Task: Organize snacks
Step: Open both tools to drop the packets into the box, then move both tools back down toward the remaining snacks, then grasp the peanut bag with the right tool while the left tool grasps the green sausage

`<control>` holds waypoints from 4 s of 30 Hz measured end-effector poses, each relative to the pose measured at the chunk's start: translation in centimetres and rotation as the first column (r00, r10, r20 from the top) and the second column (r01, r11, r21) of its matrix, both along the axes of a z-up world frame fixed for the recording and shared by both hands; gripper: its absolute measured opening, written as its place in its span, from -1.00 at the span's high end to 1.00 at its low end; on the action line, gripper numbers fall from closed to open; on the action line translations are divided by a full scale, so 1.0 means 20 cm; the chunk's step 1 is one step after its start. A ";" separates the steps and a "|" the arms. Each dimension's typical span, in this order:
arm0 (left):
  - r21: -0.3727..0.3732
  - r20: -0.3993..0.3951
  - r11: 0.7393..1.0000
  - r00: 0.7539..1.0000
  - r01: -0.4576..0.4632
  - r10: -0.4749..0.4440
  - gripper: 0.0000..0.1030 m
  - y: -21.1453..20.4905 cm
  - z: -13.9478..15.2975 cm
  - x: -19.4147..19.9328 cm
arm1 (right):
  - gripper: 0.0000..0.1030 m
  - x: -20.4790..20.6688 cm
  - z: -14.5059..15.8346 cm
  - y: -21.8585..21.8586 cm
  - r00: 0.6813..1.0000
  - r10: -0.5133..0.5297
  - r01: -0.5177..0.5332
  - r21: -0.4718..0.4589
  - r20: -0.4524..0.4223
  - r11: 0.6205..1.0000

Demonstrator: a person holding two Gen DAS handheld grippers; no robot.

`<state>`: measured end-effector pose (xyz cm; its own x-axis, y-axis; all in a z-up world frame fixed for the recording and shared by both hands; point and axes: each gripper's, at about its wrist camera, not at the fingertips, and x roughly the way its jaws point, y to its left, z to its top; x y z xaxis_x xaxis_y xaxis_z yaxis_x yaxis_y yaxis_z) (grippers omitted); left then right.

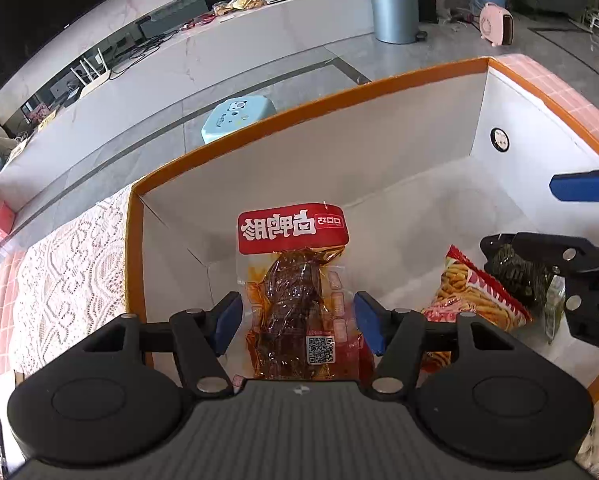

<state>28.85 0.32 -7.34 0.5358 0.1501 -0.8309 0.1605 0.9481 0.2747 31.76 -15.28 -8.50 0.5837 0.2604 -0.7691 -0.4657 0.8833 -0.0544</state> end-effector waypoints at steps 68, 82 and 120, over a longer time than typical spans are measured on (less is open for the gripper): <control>-0.436 -0.008 0.880 0.979 -0.189 0.206 -0.18 0.29 0.00 -1.04 | -0.39 -0.96 -0.01 0.06 0.994 0.107 -0.108 0.123 0.007 0.987; -0.432 -0.072 0.882 0.982 -0.187 0.173 -0.18 0.28 -0.12 -0.98 | -0.64 -0.84 -0.24 0.26 0.905 0.421 -0.424 -0.090 -0.055 0.901; -0.456 -0.076 0.871 0.983 -0.184 0.168 -0.18 0.26 -0.14 -0.93 | 0.57 -0.67 -0.05 0.14 0.959 0.278 -0.268 0.155 -0.046 0.951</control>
<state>10.20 5.58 -10.14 0.5080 -0.1638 -0.8457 -0.0192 0.9794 -0.2012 18.43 -12.55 -9.56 0.4233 0.5145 -0.7457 -0.6882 0.7179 0.1046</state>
